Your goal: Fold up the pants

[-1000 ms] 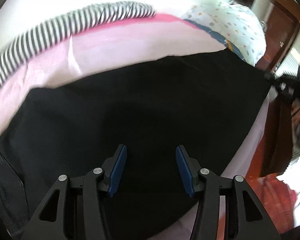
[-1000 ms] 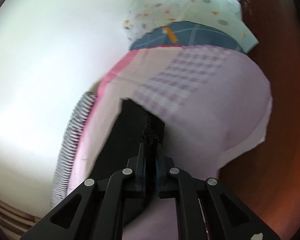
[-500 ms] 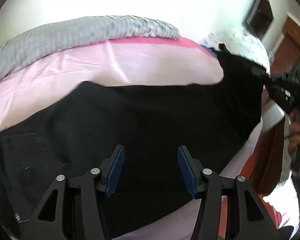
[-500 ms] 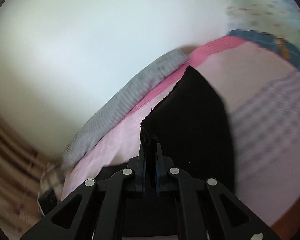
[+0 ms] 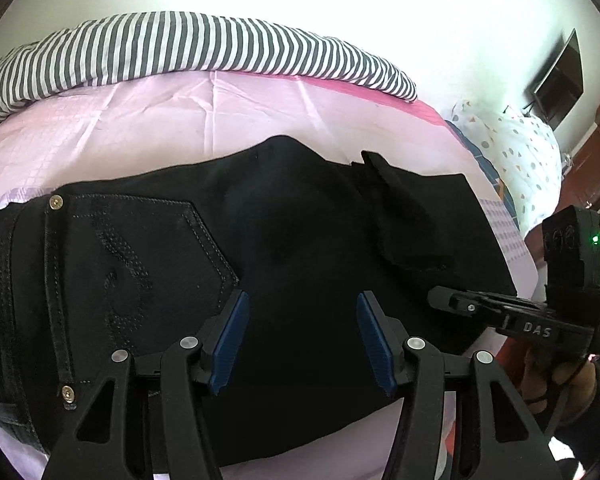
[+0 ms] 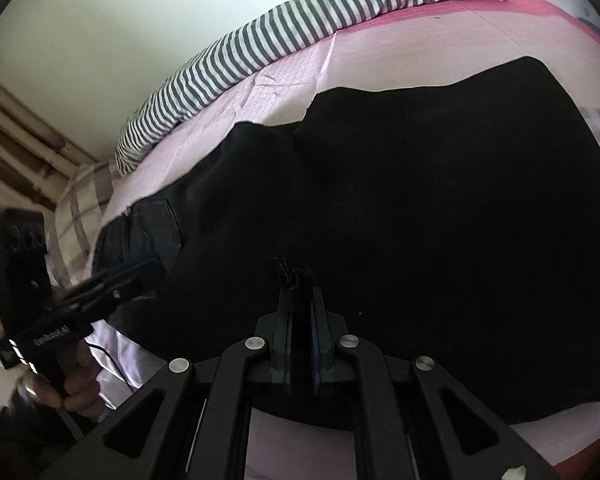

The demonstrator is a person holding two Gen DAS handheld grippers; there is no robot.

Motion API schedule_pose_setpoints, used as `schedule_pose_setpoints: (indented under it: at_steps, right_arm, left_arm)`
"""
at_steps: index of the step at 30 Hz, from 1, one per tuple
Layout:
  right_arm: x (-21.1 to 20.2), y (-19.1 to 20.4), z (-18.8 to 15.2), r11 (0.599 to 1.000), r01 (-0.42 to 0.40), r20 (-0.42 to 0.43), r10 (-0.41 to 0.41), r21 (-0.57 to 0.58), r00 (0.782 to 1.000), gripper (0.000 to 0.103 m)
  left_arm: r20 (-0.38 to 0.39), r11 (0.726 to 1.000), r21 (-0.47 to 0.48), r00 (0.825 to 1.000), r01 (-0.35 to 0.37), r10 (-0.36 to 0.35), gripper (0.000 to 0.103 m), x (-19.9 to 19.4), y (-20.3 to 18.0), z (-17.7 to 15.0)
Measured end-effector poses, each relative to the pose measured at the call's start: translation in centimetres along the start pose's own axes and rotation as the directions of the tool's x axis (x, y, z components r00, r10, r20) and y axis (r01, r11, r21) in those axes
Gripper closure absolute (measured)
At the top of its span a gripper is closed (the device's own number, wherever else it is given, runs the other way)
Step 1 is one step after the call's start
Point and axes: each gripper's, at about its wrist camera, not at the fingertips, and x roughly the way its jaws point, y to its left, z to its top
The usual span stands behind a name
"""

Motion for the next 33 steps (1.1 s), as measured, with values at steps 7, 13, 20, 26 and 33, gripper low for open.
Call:
schedule_pose_setpoints:
  at_steps: [7, 13, 20, 26, 33]
  right_arm:
    - [-0.6, 1.3, -1.4, 0.997, 0.001, -0.034, -0.003, -0.071, 0.999, 0.094]
    - [0.1, 1.6, -1.8, 0.997, 0.015, -0.049, -0.019, -0.072, 0.999, 0.092]
    - [0.3, 2.9, -2.5, 0.987, 0.038, -0.071, -0.050, -0.159, 0.996, 0.091]
    - [-1.1, 2.1, -2.2, 0.994, -0.019, -0.028, 0.016, -0.104, 0.999, 0.093]
    - [-2.8, 2.7, -1.9, 0.990, -0.064, 0.007, 0.065, -0.128, 0.998, 0.093]
  left_arm:
    - [0.015, 0.999, 0.008, 0.999, 0.034, -0.034, 0.046, 0.2, -0.7, 0.6]
    - [0.017, 0.999, 0.000, 0.999, 0.046, -0.046, 0.046, 0.3, -1.2, 1.2]
    - [0.044, 0.996, 0.050, 0.997, 0.068, -0.070, 0.046, 0.2, -3.6, 2.5]
    - [-0.030, 0.991, 0.029, 0.991, 0.132, -0.131, 0.046, 0.9, -3.6, 2.3]
    - [-0.199, 0.926, -0.182, 0.910, 0.330, -0.363, 0.036, 3.6, -3.0, 2.5]
